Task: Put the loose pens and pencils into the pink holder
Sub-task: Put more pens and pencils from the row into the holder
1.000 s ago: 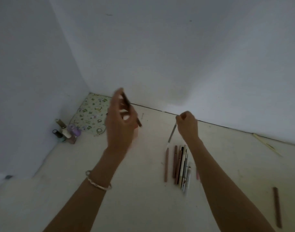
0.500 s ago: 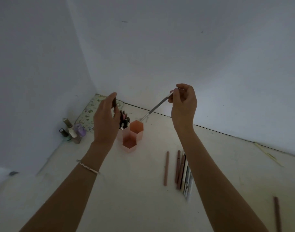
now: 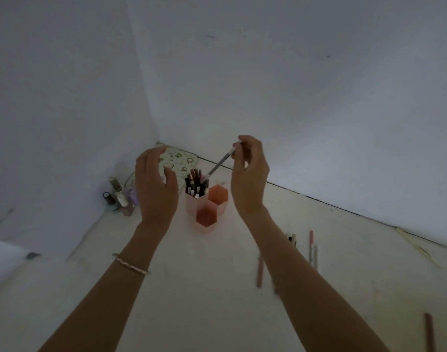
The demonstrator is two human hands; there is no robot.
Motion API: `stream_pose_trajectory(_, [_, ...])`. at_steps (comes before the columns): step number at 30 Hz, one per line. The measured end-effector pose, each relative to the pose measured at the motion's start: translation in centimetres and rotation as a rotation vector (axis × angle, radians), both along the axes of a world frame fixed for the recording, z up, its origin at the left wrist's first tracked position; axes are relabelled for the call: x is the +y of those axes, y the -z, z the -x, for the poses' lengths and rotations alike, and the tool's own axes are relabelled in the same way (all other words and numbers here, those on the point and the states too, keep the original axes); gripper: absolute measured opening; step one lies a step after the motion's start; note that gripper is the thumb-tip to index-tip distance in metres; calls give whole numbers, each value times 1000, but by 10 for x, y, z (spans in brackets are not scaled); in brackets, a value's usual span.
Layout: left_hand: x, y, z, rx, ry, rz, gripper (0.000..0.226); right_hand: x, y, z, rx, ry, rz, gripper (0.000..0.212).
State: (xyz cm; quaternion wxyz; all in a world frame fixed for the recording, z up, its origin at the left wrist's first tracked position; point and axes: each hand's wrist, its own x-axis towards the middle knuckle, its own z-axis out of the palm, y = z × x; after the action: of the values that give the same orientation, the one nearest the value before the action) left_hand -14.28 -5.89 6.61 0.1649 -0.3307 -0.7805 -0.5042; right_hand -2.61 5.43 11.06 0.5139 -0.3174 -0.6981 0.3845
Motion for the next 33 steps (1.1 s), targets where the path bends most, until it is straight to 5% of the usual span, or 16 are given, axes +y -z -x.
stream_pose_trajectory(8, [-3,5,-35,-196,108,2,29,-13,53,5,-551,-204,-408,19])
stream_pose_trajectory(11, [9,5,-74,-158,260,67,12,0,56,-18,-460,-39,-285,34])
stream_pose_trajectory(18, [56,73,-179,-246,485,905,30,46,49,-102,-400,208,40,33])
stream_pose_trajectory(22, [61,107,-199,-161,463,1123,46,52,63,-140,-505,218,146,28])
stream_pose_trajectory(25, [71,101,-193,-241,461,1030,33,54,79,-160,-658,193,187,23])
stream_pose_trajectory(30, [77,49,-161,-363,577,605,69,51,112,-168,-1252,181,90,26])
stream_pose_trajectory(33, [76,23,-146,-354,601,440,65,40,134,-167,-1421,167,75,32])
